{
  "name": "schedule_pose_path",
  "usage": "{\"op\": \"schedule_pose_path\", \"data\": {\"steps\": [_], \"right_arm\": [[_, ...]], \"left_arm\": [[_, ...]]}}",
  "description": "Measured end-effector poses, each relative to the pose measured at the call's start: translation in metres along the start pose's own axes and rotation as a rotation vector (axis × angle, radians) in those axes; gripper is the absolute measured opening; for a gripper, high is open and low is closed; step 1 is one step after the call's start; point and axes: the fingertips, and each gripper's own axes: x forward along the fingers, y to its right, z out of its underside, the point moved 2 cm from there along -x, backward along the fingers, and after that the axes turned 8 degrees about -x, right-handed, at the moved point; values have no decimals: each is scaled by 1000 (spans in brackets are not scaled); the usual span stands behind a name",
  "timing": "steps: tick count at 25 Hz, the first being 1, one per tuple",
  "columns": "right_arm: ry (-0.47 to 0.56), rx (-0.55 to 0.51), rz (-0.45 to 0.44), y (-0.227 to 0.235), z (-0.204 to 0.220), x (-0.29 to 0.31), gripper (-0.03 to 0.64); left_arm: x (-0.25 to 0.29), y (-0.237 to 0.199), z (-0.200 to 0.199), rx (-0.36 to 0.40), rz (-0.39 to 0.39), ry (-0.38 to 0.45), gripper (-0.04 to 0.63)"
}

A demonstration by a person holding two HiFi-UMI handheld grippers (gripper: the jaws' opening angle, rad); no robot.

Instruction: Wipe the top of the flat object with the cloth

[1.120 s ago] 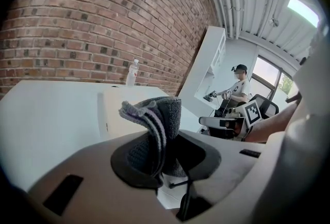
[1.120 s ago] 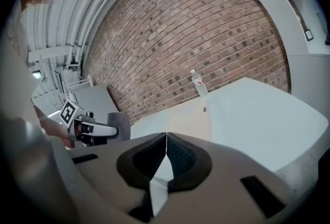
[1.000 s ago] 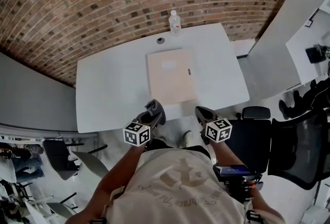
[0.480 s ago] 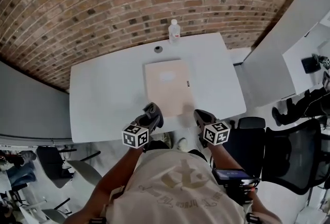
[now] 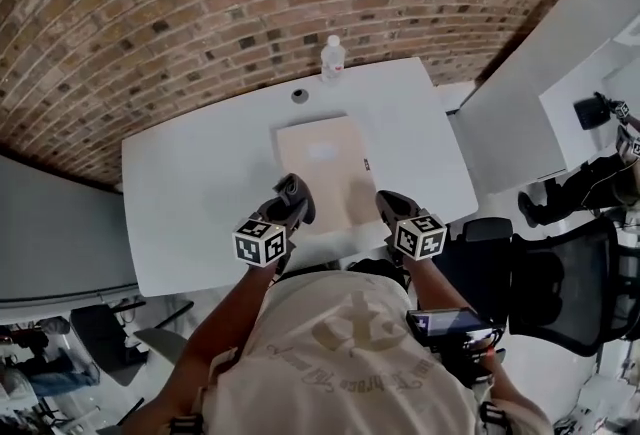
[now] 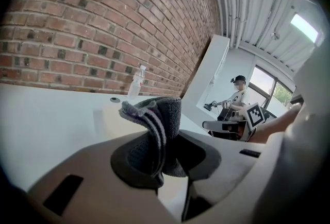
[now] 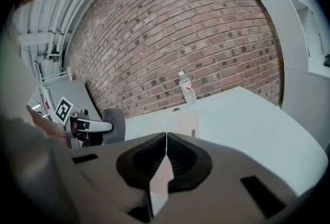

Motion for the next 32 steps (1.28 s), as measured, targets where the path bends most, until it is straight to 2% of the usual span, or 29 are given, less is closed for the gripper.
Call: {"op": "schedule_pose_path", "data": {"steps": [6, 13, 20, 32], "right_arm": [[-44, -16, 24, 10, -1, 12, 21], [-75, -15, -23, 35, 1, 36, 23], [-76, 6, -110, 57, -5, 69, 23], [-161, 62, -173, 77, 1, 102, 27]], "left_arm": [[4, -18, -11, -36, -6, 16, 101], [22, -27, -19, -58, -74, 26, 101], [46, -18, -40, -36, -135, 26, 101], [91, -22, -80, -5, -177, 8, 101]]}}
